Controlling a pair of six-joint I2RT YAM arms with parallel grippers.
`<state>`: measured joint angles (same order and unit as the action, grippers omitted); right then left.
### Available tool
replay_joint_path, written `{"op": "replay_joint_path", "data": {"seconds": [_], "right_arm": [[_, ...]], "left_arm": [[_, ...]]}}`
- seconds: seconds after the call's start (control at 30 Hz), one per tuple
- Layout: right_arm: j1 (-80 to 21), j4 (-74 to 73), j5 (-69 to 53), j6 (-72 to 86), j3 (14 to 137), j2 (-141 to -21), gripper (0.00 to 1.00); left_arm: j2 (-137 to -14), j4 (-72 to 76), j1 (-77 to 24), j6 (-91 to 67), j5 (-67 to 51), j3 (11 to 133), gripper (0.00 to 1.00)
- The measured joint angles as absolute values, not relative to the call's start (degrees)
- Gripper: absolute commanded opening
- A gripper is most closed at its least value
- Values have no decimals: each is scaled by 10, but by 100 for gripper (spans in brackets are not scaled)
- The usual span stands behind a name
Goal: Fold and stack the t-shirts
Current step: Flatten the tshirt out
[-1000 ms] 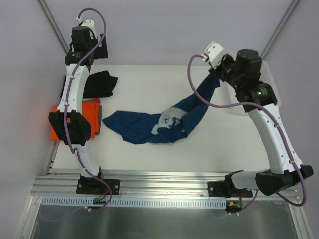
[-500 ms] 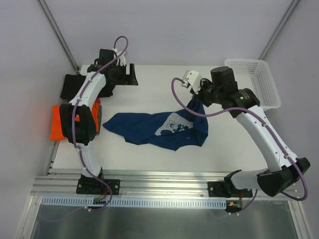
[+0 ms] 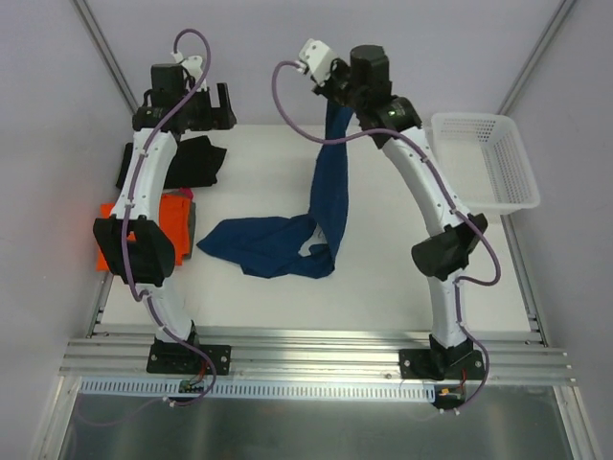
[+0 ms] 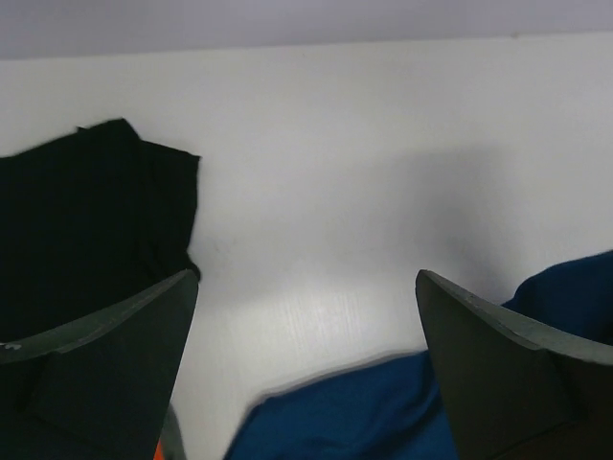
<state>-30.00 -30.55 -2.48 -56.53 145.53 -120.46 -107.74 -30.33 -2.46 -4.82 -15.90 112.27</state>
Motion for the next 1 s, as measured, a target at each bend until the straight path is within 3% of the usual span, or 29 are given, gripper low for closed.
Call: {"op": "replay_joint_path", "data": {"seconds": [0.13, 0.33, 0.47, 0.7, 0.8, 1.0], "right_arm": [[-389, -238, -23, -586, 1360, -1188, 0], [-531, -245, -49, -511, 1353, -1106, 0], [-495, -244, -38, -489, 1337, -957, 0], [-381, -219, -16, -579, 1029, -614, 1], [-359, -222, -20, -591, 922, -608, 0], [-347, -324, -33, -598, 771, -769, 0]], "left_arm": [[-1021, -302, -15, -29, -95, 1124, 99], [-975, -286, -9, -18, -38, 1124, 99], [-988, -286, -6, -17, -26, 1124, 99], [-1032, -291, -7, -17, -25, 1129, 99], [-1035, -295, -9, -17, -25, 1129, 99], [-1035, -293, -27, -17, -28, 1125, 99]]}}
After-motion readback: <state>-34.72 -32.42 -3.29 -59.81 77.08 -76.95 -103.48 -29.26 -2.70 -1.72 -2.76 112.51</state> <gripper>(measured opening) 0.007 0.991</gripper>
